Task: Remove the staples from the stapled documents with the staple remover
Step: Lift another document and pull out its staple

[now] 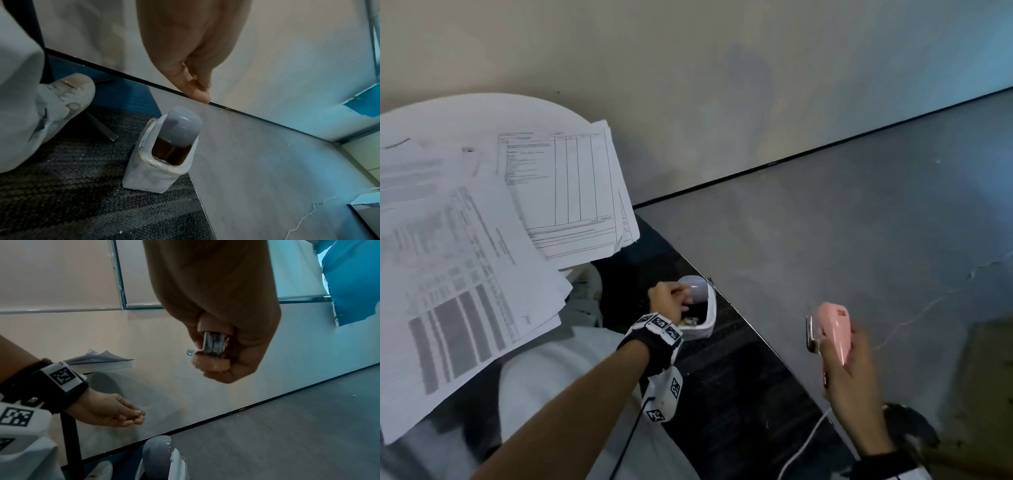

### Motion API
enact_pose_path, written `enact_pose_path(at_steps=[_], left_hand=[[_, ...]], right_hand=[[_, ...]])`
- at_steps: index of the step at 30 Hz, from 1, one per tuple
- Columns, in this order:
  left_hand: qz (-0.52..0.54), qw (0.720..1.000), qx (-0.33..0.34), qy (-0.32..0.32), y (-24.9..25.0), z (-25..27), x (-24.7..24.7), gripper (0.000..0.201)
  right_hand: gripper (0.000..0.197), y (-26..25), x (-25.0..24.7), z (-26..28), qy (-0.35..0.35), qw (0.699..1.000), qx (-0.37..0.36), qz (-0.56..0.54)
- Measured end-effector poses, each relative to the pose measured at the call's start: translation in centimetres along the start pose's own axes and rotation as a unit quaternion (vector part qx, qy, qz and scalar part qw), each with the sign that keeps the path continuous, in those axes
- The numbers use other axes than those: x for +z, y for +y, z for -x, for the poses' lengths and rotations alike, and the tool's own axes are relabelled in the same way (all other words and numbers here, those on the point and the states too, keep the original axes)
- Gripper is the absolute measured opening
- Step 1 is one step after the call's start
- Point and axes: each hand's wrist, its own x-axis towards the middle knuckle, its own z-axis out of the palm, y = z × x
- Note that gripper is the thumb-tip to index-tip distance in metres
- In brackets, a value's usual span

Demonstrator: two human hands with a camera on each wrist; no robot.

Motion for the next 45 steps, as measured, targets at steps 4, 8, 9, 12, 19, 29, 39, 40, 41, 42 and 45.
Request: enact_pose_path(at_steps=[4, 8, 9, 12, 19, 29, 39, 40, 41, 42, 45], left_hand=[[0.016, 1.0, 0.026, -0.001, 0.0, -0.3, -0.1, 0.021], [0.011, 0.998, 0.069, 0.007, 1.5, 0.0, -0.8, 0.025], [0.001, 0.996, 0.089, 0.003, 2.3, 0.3, -1.2, 0.026], [-0.013, 0.988, 0.15, -0.04, 6.0, 2.1, -3.9, 0.023], [0.02, 0.95, 0.29, 0.117, 12.1, 6.5, -18.5, 0.015], [-0.175, 0.911, -0.151, 0.341, 4.1, 7.8, -34.1, 0.091], [-0.025, 0.927, -0.081, 0.366, 1.4, 6.8, -34.9, 0.074], [0.009, 0.926, -0.066, 0.371, 1.1, 6.8, -35.2, 0.066], [0.025, 0.927, -0.051, 0.37, 1.0, 6.8, -35.5, 0.053], [0.016, 0.93, -0.041, 0.366, 0.9, 6.9, -35.7, 0.039], [-0.031, 0.923, -0.023, 0.383, 0.9, 7.1, -35.6, 0.029]], right_hand=[[0.032, -0.4, 0.1, 0.3, 0.001, 1.0, 0.009, 0.001], [0.032, -2.0, 0.2, 0.6, 0.0, 1.0, -0.009, -0.011], [0.032, -2.8, 0.4, 0.7, -0.005, 1.0, -0.012, -0.024], [0.036, -5.8, 2.0, 0.7, -0.047, 0.996, -0.022, -0.075], [0.043, -19.6, 10.7, 2.7, -0.23, 0.949, -0.07, -0.203], [0.027, -32.4, 27.5, 3.6, -0.365, 0.925, -0.085, -0.061], [0.034, -32.0, 31.5, 4.5, -0.31, 0.944, -0.039, -0.1], [0.032, -31.9, 31.5, 4.5, -0.305, 0.945, -0.038, -0.107], [0.03, -31.9, 31.5, 4.5, -0.301, 0.946, -0.04, -0.114], [0.028, -31.9, 31.5, 4.5, -0.298, 0.946, -0.041, -0.117], [0.032, -31.5, 31.6, 4.2, -0.294, 0.947, -0.035, -0.127]])
